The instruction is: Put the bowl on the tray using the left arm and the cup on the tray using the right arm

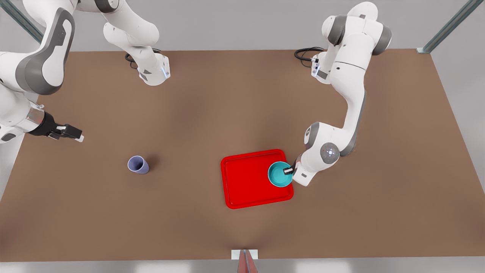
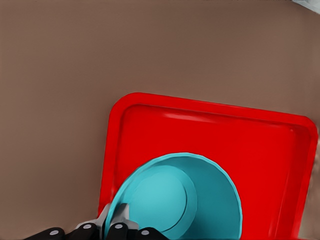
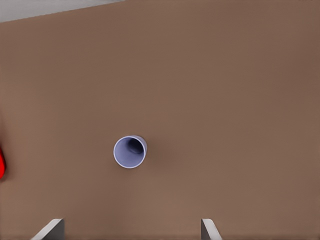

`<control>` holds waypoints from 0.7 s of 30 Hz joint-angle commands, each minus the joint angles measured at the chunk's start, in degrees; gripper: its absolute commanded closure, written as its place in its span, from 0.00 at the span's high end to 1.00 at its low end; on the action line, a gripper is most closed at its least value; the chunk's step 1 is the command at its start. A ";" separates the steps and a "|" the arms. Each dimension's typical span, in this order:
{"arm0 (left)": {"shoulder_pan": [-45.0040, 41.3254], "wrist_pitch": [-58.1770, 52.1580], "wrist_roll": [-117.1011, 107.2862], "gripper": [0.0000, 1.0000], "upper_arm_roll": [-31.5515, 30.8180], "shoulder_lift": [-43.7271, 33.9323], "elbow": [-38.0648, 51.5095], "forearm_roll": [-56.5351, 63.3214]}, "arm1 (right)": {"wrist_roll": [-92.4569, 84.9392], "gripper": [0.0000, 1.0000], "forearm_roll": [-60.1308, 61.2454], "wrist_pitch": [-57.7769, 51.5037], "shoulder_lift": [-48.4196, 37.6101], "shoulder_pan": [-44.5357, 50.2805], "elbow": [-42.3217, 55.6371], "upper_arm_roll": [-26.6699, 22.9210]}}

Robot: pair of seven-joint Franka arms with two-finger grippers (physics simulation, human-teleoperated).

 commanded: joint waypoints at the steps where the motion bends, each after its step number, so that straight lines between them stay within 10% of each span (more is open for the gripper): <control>1: -0.06 0.41 -0.10 0.21 -0.77 0.21 -0.01 -1.05 | 0.00 1.00 0.00 0.00 0.00 -0.01 -0.09 0.00; 5: -0.94 3.75 0.69 0.21 -0.95 3.46 0.00 -1.49 | 0.18 1.00 -0.09 0.18 0.35 0.08 -0.44 0.00; 7: -0.94 3.75 1.75 0.44 -0.95 4.52 0.00 -1.49 | 0.09 1.00 0.00 0.18 0.44 -0.01 -0.26 -0.09; 9: -0.86 3.75 1.83 0.99 -0.95 4.87 -0.01 -1.40 | -0.79 1.00 0.09 0.62 1.49 -1.41 -0.53 0.00; 13: -0.33 2.87 2.36 0.99 -0.25 3.21 0.08 1.58 | -0.70 1.00 -0.61 9.40 -2.29 -1.59 -12.73 1.93; 17: 1.69 -40.09 21.31 0.99 10.20 -4.08 17.40 8.88 | -0.62 1.00 -1.67 21.00 -1.68 -1.68 -25.92 2.99; 21: 1.78 -48.20 30.93 1.00 13.56 -17.44 14.33 15.65 | -0.88 1.00 -1.67 23.90 8.60 -5.63 -26.19 7.28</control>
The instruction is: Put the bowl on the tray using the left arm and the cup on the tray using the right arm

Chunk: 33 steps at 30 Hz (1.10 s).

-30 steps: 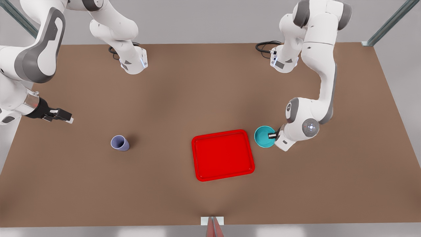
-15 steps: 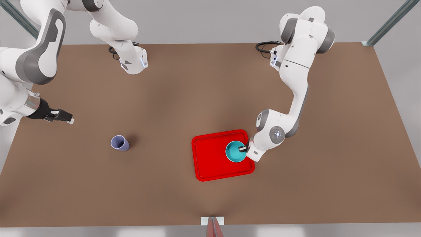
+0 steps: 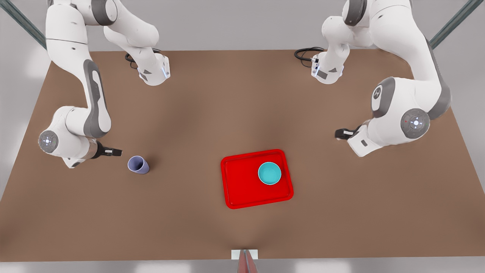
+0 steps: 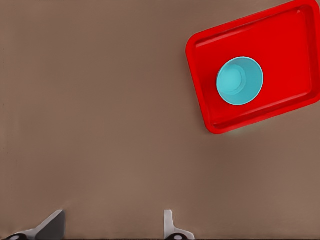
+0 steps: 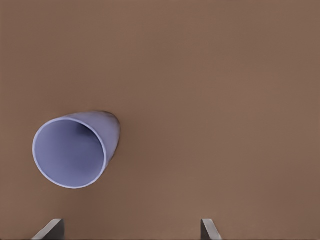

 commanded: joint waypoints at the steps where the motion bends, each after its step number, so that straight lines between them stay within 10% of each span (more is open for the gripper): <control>1: 0.05 0.19 0.04 1.00 -0.01 -1.09 -1.06 6.38 | 0.00 1.00 0.00 0.22 0.42 -0.35 0.04 0.21; 13: -0.03 -0.16 -0.22 1.00 0.34 -2.95 -1.78 8.75 | 0.26 0.97 0.00 11.57 7.72 -4.13 -1.90 7.24; 15: -0.03 -0.25 -0.05 1.00 0.34 -2.96 -1.78 8.75 | 0.35 0.27 0.00 11.48 8.51 -4.22 -1.46 7.24; 16: 0.05 -0.25 -0.05 1.00 0.34 -2.96 -1.78 8.75 | 0.44 0.21 0.00 11.48 8.60 -4.31 -1.28 7.16; 33: 0.05 -0.16 0.21 1.00 0.43 -2.34 -1.87 8.75 | 1.05 0.21 -0.08 11.39 9.83 -5.54 0.74 10.84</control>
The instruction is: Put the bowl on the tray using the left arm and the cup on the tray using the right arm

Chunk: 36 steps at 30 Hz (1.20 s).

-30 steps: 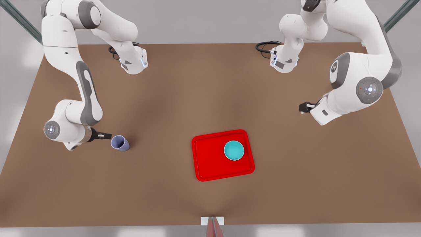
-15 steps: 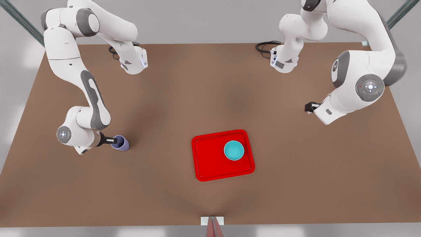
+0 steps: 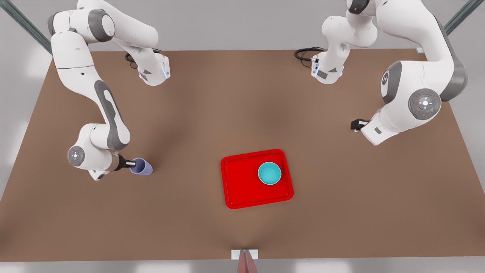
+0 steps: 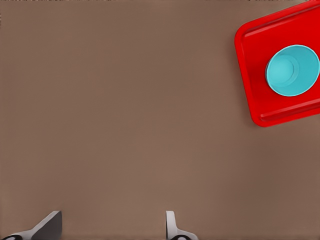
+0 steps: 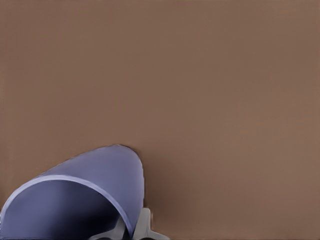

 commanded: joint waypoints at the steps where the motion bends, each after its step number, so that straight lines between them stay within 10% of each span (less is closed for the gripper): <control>1: -0.05 0.00 0.00 1.00 0.00 0.00 0.00 0.01 | 0.31 0.21 -0.52 -0.13 0.00 -0.06 0.02 0.03; 13: 0.04 -0.18 0.00 1.00 0.00 -0.09 0.00 0.01 | 18.22 0.21 0.80 -11.71 1.23 19.45 19.16 -3.48; 22: 0.04 -0.18 -0.18 1.00 0.09 -0.18 -0.09 0.01 | 31.51 0.21 0.98 -19.29 30.68 35.72 64.00 -4.72; 36: 0.04 -0.09 -0.62 1.00 0.09 0.61 -0.09 0.01 | 30.72 0.21 -9.57 -17.27 40.34 41.34 70.06 3.02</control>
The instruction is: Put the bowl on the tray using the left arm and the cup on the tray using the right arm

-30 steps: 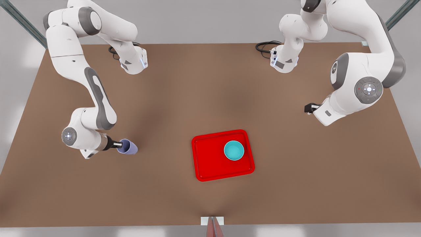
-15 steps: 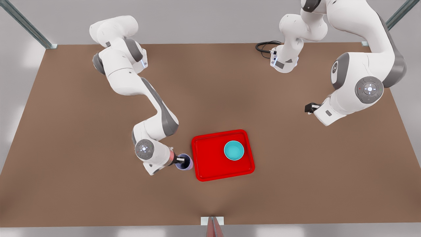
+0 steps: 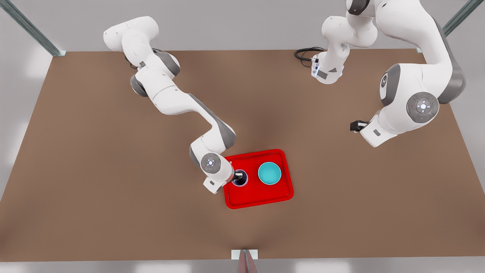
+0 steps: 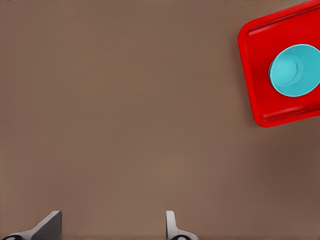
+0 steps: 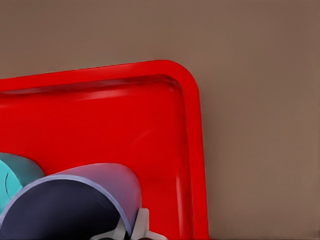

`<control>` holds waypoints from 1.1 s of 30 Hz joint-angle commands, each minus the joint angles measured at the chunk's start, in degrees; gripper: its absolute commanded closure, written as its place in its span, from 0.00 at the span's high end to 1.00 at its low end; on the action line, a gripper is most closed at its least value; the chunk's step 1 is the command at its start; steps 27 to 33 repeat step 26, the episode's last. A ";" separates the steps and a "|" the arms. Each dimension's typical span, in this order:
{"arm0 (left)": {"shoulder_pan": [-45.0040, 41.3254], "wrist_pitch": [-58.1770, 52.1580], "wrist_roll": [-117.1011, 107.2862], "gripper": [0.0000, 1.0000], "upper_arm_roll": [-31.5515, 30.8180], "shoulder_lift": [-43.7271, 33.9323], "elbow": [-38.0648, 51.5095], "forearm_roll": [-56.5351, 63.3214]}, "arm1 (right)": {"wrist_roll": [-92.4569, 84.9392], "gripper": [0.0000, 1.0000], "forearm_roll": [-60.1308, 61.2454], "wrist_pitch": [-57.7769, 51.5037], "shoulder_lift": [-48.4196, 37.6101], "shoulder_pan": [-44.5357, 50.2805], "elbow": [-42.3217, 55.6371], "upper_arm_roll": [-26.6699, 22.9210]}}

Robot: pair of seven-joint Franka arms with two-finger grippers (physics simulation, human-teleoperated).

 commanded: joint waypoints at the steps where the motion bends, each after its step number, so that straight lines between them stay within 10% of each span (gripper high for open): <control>1: 0.00 0.00 0.05 1.00 0.00 0.00 0.00 0.01 | 0.09 0.21 -0.30 -0.14 0.04 0.00 0.00 0.02; 3: 0.00 0.00 -0.04 1.00 0.00 0.00 0.00 0.01 | 0.44 1.00 -1.09 -1.11 0.13 0.70 0.00 0.02; 18: 0.00 0.18 0.05 1.00 0.00 0.08 0.00 0.01 | 0.17 1.00 -2.06 -5.59 -2.41 -1.84 0.62 4.32; 22: 0.00 0.09 -0.39 1.00 0.00 0.26 0.09 0.01 | -0.09 1.00 -8.13 -18.51 -21.57 -13.53 -4.38 -1.21; 25: 0.00 -0.09 -0.30 1.00 -0.08 0.44 0.18 -0.08 | -14.31 1.00 3.46 -9.28 -56.46 -26.81 -48.68 -9.72; 26: 0.00 -0.18 -0.30 1.00 -0.08 0.43 0.18 -0.17 | -26.00 1.00 8.22 -12.09 -59.72 -26.46 -50.71 -18.43; 33: 0.00 -0.18 -0.30 1.00 -0.08 0.43 0.18 -0.17 | -26.00 1.00 8.22 -12.09 -59.72 -26.46 -50.71 -18.43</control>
